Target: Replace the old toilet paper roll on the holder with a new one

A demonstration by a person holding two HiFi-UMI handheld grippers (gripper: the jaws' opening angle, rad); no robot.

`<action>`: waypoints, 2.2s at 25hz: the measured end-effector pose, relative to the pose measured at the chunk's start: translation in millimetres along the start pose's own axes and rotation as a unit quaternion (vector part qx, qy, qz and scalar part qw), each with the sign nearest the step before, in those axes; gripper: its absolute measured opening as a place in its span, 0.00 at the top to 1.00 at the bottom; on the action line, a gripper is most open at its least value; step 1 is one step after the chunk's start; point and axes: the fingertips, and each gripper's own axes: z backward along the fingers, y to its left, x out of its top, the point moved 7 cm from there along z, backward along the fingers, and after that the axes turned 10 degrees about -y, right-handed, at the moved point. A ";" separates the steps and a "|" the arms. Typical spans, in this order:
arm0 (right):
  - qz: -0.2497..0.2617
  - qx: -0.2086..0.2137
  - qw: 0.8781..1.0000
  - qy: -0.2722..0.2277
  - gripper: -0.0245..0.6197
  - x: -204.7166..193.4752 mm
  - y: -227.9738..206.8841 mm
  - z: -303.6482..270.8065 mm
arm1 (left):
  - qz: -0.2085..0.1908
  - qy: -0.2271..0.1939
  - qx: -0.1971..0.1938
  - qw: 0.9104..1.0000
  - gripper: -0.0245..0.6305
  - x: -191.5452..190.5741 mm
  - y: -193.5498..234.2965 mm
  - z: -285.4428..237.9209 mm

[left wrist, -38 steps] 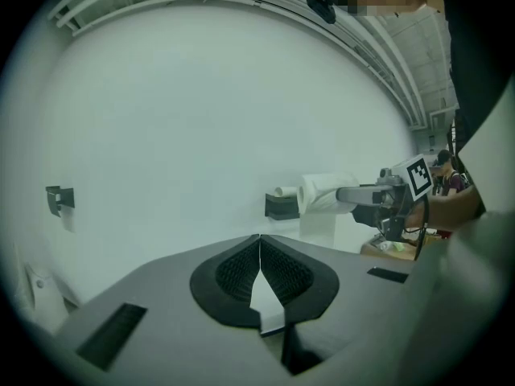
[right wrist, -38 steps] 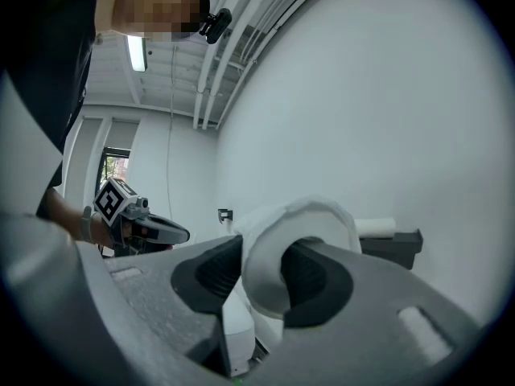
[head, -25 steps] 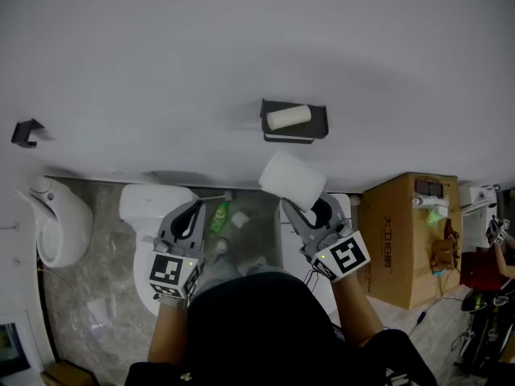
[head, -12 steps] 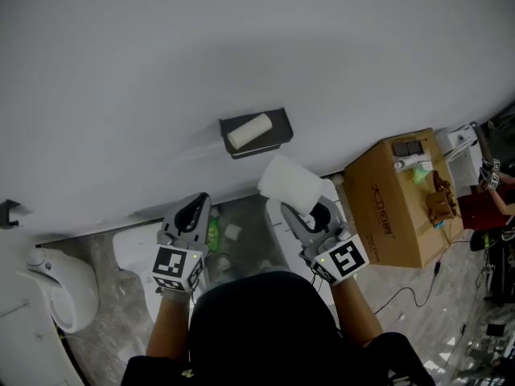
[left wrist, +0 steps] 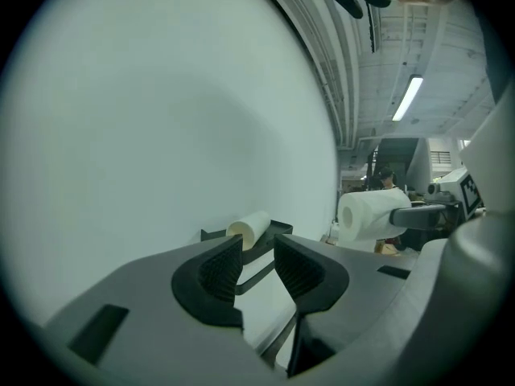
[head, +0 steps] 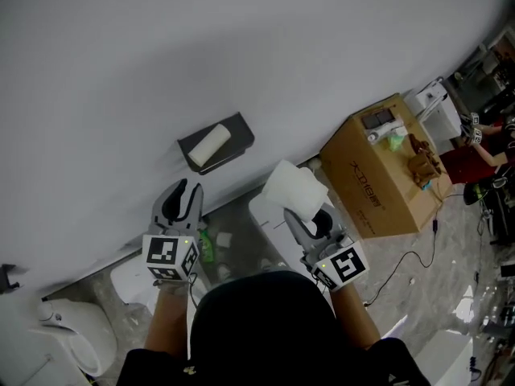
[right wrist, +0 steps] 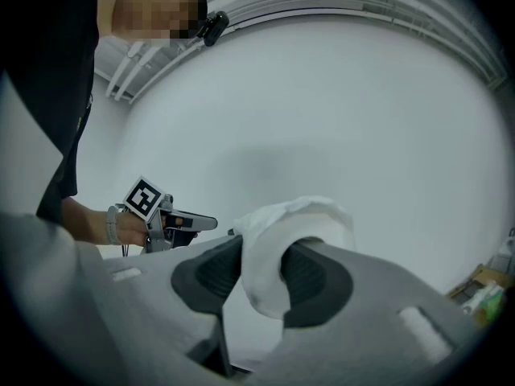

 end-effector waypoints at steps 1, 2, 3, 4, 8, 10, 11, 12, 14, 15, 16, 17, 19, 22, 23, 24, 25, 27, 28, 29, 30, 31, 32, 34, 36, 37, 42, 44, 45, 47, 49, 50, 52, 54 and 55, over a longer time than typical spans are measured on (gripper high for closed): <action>0.002 -0.010 1.000 0.002 0.74 0.1 -1.3 4.1 | -0.001 0.001 -0.002 1.000 0.78 0.5 1.5 -6.6; 0.005 -0.019 1.000 0.003 0.74 0.3 -2.4 8.0 | -0.003 0.002 -0.005 1.000 0.77 0.9 3.0 -12.9; 0.007 -0.029 1.000 0.005 0.74 0.5 -3.4 11.7 | -0.006 0.004 -0.009 1.000 0.78 0.9 4.6 -19.0; 0.009 -0.038 0.999 0.007 0.74 0.8 -4.6 15.5 | -0.009 0.007 -0.013 1.000 0.78 0.6 6.2 -24.8; 0.019 -0.074 0.997 0.005 0.74 1.1 -11.3 32.6 | -0.016 0.022 -0.023 0.999 0.77 -2.0 9.7 -44.5; 0.022 -0.091 0.996 0.004 0.74 0.5 -14.2 40.5 | -0.021 0.029 -0.025 0.999 0.78 -3.8 9.7 -52.1; 0.023 -0.097 0.995 0.005 0.74 0.4 -15.4 43.8 | -0.023 0.031 -0.026 0.999 0.77 -4.9 9.2 -55.7; 0.024 -0.102 0.994 0.006 0.74 0.5 -16.4 46.7 | -0.025 0.035 -0.029 0.999 0.78 -6.1 8.3 -59.3; 0.025 -0.112 0.993 0.009 0.74 1.0 -17.3 51.4 | -0.030 0.042 -0.034 0.998 0.78 -8.1 6.8 -65.6; 0.025 -0.116 0.993 0.010 0.74 1.2 -17.3 53.2 | -0.032 0.043 -0.035 0.998 0.78 -8.6 6.4 -67.6; 0.025 -0.119 0.993 0.010 0.74 1.4 -17.2 54.7 | -0.034 0.043 -0.034 0.998 0.79 -8.7 6.2 -68.7; 0.025 -0.122 0.992 0.010 0.74 1.5 -17.1 56.1 | -0.036 0.042 -0.033 0.998 0.83 -8.6 6.1 -68.9; 0.026 -0.125 0.992 0.010 0.74 2.2 -17.0 58.2 | -0.039 0.040 -0.034 0.998 0.88 -7.9 5.8 -68.6; 0.026 -0.125 0.992 0.010 0.74 3.5 -17.2 61.0 | -0.040 0.033 -0.039 0.998 0.91 -5.8 4.8 -67.3; 0.026 -0.124 0.992 0.009 0.74 3.7 -17.1 61.9 | -0.039 0.028 -0.040 0.998 0.91 -4.4 4.3 -66.0; 0.026 -0.124 0.992 0.008 0.74 3.8 -16.9 62.8 | -0.037 0.022 -0.042 0.998 0.92 -2.1 3.8 -64.1; 0.026 -0.122 0.992 0.007 0.74 3.8 -16.5 63.4 | -0.034 0.015 -0.044 0.998 0.92 1.2 3.0 -61.6; 0.025 -0.116 0.993 0.004 0.74 3.8 -15.3 63.4 | -0.032 0.000 -0.045 0.998 0.92 10.5 1.7 -54.3; 0.024 -0.112 0.993 0.004 0.74 3.4 -14.5 62.7 | -0.034 -0.007 -0.044 0.998 0.92 15.5 1.4 -49.8; 0.022 -0.107 0.994 0.004 0.74 2.7 -13.7 61.8 | -0.038 -0.012 -0.041 0.998 0.92 19.9 1.3 -44.8; 0.020 -0.102 0.995 0.005 0.74 1.5 -12.6 60.7 | -0.042 -0.016 -0.038 0.998 0.92 23.6 1.3 -39.4; 0.019 -0.096 0.995 0.005 0.74 0.7 -11.4 59.1 | -0.045 -0.018 -0.035 0.998 0.92 26.5 1.4 -33.8; 0.019 -0.089 0.996 0.003 0.74 0.9 -10.2 56.6 | -0.048 -0.020 -0.032 0.998 0.92 29.1 1.5 -28.1; 0.018 -0.074 0.997 -0.002 0.74 2.1 -8.2 50.1 | -0.050 -0.022 -0.023 0.998 0.92 33.6 2.1 -15.7; 0.015 -0.057 0.998 -0.004 0.74 1.4 -6.8 43.2 | -0.052 -0.022 -0.010 0.998 0.92 35.5 2.7 -2.1; 0.013 -0.048 0.999 -0.003 0.74 0.0 -6.0 39.7 | -0.053 -0.020 -0.003 0.998 0.92 35.0 3.0 4.7; -0.004 0.010 1.000 0.003 0.74 -3.9 3.6 11.4 | -0.050 -0.003 0.034 0.998 0.92 25.2 10.7 38.5; -0.007 0.036 0.999 0.003 0.74 -5.8 8.3 0.4 | -0.045 0.003 0.051 0.998 0.92 20.7 12.7 53.8; -0.007 0.048 0.999 0.003 0.74 -7.2 11.0 -5.1 | -0.043 0.006 0.060 0.997 0.92 17.7 13.7 61.5; -0.009 0.072 0.997 0.004 0.74 -10.5 17.3 -17.0 | -0.039 0.013 0.077 0.996 0.92 10.6 16.6 76.1; -0.012 0.095 0.995 0.004 0.74 -12.7 25.2 -29.0 | -0.034 0.022 0.093 0.995 0.92 3.7 19.7 89.6; -0.013 0.107 0.994 0.004 0.74 -13.4 29.7 -34.3 | -0.031 0.025 0.101 0.994 0.92 1.0 20.5 96.1; -0.015 0.128 0.992 0.003 0.74 -14.9 39.1 -43.3 | -0.026 0.032 0.115 0.992 0.92 -4.7 21.0 108.5; -0.018 0.147 0.989 0.002 0.74 -17.1 47.3 -50.5 | -0.025 0.039 0.125 0.991 0.92 -10.5 20.1 118.7; -0.019 0.157 0.987 0.002 0.74 -18.3 50.8 -53.6 | -0.025 0.041 0.128 0.991 0.92 -13.0 19.3 122.9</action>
